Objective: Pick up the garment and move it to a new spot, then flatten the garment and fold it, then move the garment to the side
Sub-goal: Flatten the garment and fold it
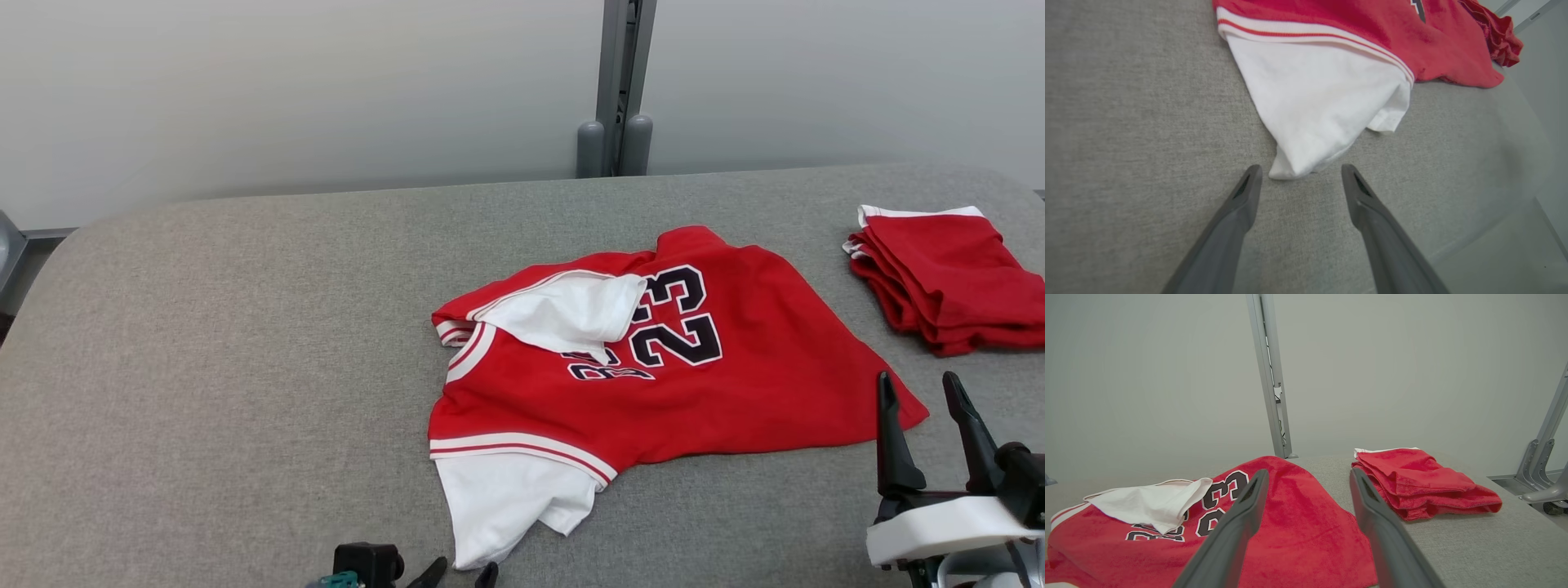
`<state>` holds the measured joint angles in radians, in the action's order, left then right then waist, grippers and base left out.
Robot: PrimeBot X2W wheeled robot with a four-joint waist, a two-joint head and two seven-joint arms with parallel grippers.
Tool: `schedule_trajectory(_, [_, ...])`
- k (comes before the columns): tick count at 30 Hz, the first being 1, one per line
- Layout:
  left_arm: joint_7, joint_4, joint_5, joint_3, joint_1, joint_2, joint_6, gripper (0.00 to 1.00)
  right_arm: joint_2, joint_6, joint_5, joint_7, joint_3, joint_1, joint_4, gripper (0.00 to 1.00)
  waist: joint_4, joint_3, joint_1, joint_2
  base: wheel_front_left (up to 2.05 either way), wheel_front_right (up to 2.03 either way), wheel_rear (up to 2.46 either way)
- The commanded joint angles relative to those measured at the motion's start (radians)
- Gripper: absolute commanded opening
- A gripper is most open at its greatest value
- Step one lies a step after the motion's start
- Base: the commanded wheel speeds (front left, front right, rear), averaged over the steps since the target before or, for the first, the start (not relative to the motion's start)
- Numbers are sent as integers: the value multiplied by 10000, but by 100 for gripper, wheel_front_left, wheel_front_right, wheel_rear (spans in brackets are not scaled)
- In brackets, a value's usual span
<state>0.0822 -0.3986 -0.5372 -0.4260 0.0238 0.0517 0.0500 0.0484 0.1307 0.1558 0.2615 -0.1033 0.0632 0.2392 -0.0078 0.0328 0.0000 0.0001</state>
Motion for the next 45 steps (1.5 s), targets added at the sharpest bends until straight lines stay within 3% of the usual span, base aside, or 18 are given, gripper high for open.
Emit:
schedule_trajectory(1, [-92,-89,-109,-29,-239,24,-56,100,46,1,-50,52,-50,95,14,100,-42,2,0,-1,0,0,0])
schedule_trajectory(5, [-346,-456,-466,-271,-459,12,-106,100,45,1,-100,52,-203,51,166,100,-117,-8,0,-1,0,0,0])
schedule_trajectory(6, [-411,-516,-568,-354,-515,10,-131,95,45,1,-126,52,-257,38,210,100,-124,-12,0,-1,0,0,0])
schedule_trajectory(8, [-491,-611,-804,-514,-608,13,-136,44,46,1,-189,52,-396,25,303,100,-118,-25,0,-1,0,0,0])
schedule_trajectory(9, [-512,-652,-932,-586,-635,14,-133,24,45,1,-201,53,-455,25,357,100,-111,-31,0,-1,0,0,0])
schedule_trajectory(11, [-597,-720,-1173,-708,-723,13,-154,0,45,1,-243,53,-581,29,465,100,-90,-38,0,-1,0,0,0])
schedule_trajectory(20, [-1157,-561,-1864,-1023,-939,14,-266,0,46,1,-546,51,-1341,23,1199,100,150,-141,0,-1,0,0,0])
schedule_trajectory(31, [-1881,-46,-2122,-254,-727,526,-844,0,44,1,-1348,-276,-3189,916,3513,100,516,-171,0,-1,0,0,0])
schedule_trajectory(45, [-1827,299,-2039,-299,-748,698,-1033,0,186,1,-1388,-1018,-2786,2417,6139,100,732,211,0,-1,0,0,0])
